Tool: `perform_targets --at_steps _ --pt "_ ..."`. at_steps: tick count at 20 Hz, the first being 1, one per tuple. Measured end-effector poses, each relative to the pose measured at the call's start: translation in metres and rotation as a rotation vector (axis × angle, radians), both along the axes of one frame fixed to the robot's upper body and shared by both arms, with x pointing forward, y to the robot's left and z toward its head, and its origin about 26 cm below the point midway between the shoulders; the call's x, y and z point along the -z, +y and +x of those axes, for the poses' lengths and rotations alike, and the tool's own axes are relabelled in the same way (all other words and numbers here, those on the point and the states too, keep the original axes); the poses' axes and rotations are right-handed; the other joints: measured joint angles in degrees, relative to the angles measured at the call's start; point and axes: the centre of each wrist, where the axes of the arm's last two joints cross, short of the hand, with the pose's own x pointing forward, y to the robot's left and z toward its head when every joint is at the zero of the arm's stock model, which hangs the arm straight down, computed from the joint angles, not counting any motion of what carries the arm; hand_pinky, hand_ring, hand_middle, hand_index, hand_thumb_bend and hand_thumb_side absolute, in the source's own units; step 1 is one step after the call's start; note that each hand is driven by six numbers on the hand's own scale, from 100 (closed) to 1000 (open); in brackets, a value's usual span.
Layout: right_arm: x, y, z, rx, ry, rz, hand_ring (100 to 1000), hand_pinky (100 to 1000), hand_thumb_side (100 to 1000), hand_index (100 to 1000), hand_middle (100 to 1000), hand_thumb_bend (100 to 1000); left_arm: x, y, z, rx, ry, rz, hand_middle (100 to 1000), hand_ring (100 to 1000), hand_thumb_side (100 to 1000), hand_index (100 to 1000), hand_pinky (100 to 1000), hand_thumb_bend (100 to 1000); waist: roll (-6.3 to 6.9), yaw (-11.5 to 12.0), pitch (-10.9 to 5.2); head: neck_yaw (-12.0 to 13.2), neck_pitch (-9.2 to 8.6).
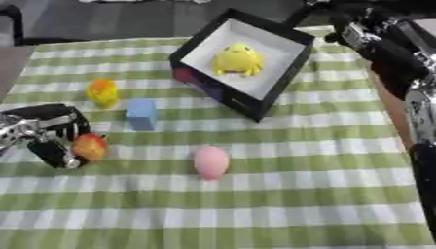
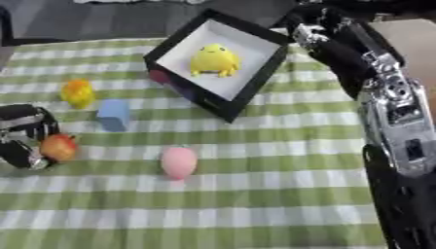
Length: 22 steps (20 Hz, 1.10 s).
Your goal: Pick up objects on the table and place them in the box.
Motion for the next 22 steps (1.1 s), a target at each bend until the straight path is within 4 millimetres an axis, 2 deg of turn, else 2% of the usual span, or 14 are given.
perform_targets --at_steps 3,6,11,16,22 --pt "0.0 0.0 0.0 0.0 0.001 -0.001 730 954 386 813 776 221 -0.026 -0.008 -0.005 0.045 -0.064 -0.027 570 574 100 536 635 249 0.0 0.0 0.0 -0.07 0.0" --pt "0.0 0.0 0.0 0.0 0.0 -0.001 730 954 385 812 775 221 -0.063 -0.021 -0.007 0.097 -0.168 -0.061 564 564 100 528 635 228 0.0 -0.06 0.0 -0.13 0.0" --pt "0.0 0.0 0.0 0.001 0.0 0.0 731 954 386 814 777 219 -0.116 -0.044 -0.004 0.169 -0.344 -0.137 562 558 100 523 636 220 0.0 -0.18 0.0 -0.4 0.0" --pt "-0.003 0.002 0.001 0.003 -0.009 0.01 739 955 380 817 785 225 -0.144 -0.068 0.016 0.213 -0.445 -0.207 557 546 100 513 639 183 0.0 -0.88 0.15 -0.49 0.0" --pt "-0.012 0.011 0.001 -0.009 -0.043 0.052 737 955 378 817 784 222 -0.16 -0.093 0.044 0.248 -0.495 -0.267 558 555 100 513 646 174 -0.02 -3.07 1.51 0.63 0.01"
